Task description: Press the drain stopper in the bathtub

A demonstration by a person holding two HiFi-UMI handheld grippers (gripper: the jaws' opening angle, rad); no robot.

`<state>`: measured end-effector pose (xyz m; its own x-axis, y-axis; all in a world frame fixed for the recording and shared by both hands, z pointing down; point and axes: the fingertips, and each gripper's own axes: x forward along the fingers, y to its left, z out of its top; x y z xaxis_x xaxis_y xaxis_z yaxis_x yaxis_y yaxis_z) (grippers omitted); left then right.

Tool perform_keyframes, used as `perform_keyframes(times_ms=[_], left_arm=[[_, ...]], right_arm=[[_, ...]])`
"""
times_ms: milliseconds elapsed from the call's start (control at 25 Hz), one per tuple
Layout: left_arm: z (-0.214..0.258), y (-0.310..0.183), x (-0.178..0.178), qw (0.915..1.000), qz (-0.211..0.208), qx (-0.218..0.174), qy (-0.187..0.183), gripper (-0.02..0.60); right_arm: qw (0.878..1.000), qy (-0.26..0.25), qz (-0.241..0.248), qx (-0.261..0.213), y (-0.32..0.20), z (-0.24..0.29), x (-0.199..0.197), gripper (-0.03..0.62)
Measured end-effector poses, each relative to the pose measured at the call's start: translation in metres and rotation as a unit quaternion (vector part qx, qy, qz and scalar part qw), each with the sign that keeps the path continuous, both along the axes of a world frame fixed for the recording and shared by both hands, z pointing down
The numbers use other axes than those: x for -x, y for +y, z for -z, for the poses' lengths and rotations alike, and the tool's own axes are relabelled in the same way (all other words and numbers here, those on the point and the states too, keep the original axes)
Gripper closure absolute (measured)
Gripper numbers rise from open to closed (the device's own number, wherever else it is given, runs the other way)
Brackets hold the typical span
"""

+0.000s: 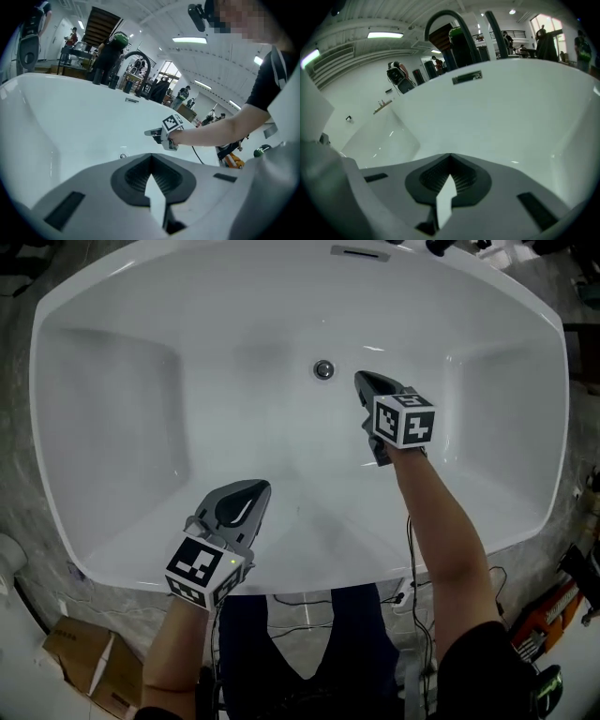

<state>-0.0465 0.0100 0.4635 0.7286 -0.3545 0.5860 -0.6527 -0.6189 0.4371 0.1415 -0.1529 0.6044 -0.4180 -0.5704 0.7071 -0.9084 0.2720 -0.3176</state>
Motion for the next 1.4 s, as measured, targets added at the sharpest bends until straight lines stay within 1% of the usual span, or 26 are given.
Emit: perform_keyframes(times_ms=[160,280,440,600,720,800,880,1000,1200,1400], left_arm=[[0.032,0.01,0.003,0.9999,0.013,0.002,0.005,0.575],[0.06,0.012,0.008,0.9998,0.015,-0.008,0.006,0.575],[0.103,0.005,0.011,0.9994,0.005,-0.033,0.006,0.575],[0.149,0.001,0.011,0.9979,-0.008,-0.064,0.005,0.575],[0.184,0.0,0.01,0.9963,-0.011,-0.085,0.006,0.575],[0.207,-0.002,0.009,0.9955,-0.004,-0.094,0.017,0.575],[0.228,-0.005,0.003,0.9945,0.006,-0.098,0.037,0.575],[0.256,0.0,-0.009,0.9924,0.008,-0.105,0.063,0.575],[0.294,0.016,-0.02,0.9893,-0.011,-0.127,0.072,0.575],[0.327,0.034,-0.038,0.984,-0.039,-0.155,0.078,0.575]], right_arm=[[0.999,-0.025,-0.019,-0.02,0.034,0.066,-0.008,0.585],[0.998,-0.043,-0.032,-0.042,0.054,0.119,-0.011,0.585],[0.994,-0.063,-0.049,-0.078,0.069,0.188,-0.01,0.585],[0.986,-0.092,-0.071,-0.119,0.08,0.259,-0.008,0.585],[0.981,-0.112,-0.073,-0.143,0.091,0.309,-0.003,0.585],[0.977,-0.122,-0.068,-0.159,0.098,0.34,0.002,0.585],[0.974,-0.13,-0.061,-0.176,0.105,0.369,0.007,0.585],[0.969,-0.139,-0.056,-0.198,0.119,0.406,0.011,0.585],[0.959,-0.151,-0.051,-0.235,0.145,0.452,0.019,0.585],[0.952,-0.167,-0.048,-0.252,0.177,0.478,0.015,0.585]])
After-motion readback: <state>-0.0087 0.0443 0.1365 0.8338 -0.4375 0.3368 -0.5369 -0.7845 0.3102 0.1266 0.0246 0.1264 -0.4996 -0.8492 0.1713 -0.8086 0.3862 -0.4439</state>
